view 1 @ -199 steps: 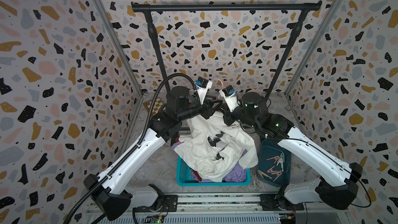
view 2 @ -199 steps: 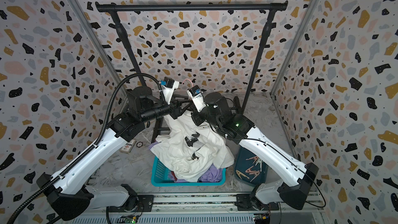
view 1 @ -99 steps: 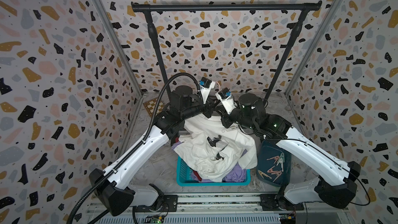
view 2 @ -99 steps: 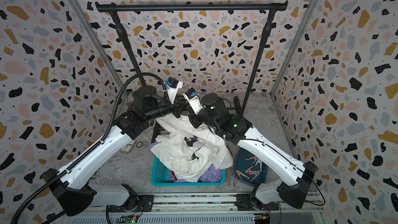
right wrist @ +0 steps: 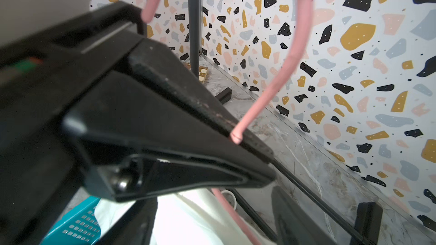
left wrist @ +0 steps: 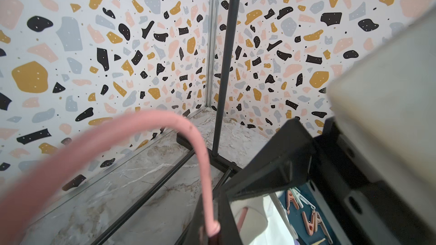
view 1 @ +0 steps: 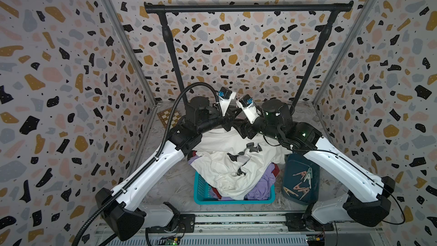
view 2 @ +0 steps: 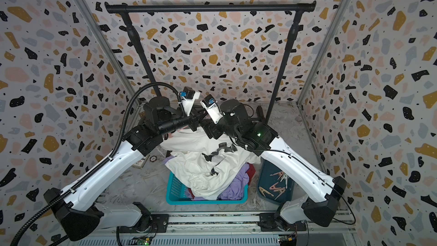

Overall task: Use clothespins to secure the t-shirt on both sides of the hanger
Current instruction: Adjust the hanger.

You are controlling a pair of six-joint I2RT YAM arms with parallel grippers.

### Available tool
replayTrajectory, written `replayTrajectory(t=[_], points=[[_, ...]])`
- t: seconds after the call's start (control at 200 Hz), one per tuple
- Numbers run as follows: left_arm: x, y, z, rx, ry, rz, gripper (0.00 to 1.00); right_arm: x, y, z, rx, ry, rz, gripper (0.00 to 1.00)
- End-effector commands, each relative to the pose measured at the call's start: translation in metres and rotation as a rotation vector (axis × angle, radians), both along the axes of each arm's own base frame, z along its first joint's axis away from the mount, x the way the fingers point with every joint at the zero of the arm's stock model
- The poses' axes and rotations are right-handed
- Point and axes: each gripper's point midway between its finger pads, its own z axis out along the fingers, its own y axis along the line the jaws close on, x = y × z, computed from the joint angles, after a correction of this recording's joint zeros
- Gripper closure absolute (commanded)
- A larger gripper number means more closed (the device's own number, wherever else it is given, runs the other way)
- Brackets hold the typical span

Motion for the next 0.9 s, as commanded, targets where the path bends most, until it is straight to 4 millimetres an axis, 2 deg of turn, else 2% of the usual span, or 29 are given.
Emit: replayTrajectory(t=[0.0,0.19,0.285,0.385,0.531,0.686,0.896], points=[[-0.01,-0.001,0.016,0.019,-0.141,-0.048,1.0,-0.007,-0.033,0.043,0.071,-0.064,-0.014,0.19],[-0.021,-0.006,0.02,0.085,-0.202,-0.165,1.0,-0.01,-0.093,0.05,0.092,-0.134,-0.072,0.15],[-0.023,-0.003,0.019,0.086,-0.189,-0.229,1.0,-0.009,-0.119,0.04,0.081,-0.144,-0.111,0.15],[-0.022,0.004,0.024,0.058,-0.194,-0.276,1.0,-0.01,-0.133,0.021,0.082,-0.119,-0.101,0.14],[-0.018,0.013,0.031,0.024,-0.161,-0.349,1.0,-0.02,-0.132,-0.008,0.087,-0.079,-0.027,0.14],[-0.029,0.015,0.038,0.015,-0.154,-0.431,1.0,-0.025,-0.126,-0.032,0.056,-0.066,0.035,0.14],[-0.032,0.02,0.038,0.024,-0.136,-0.442,1.0,-0.037,-0.107,-0.04,0.07,-0.03,0.179,0.18]])
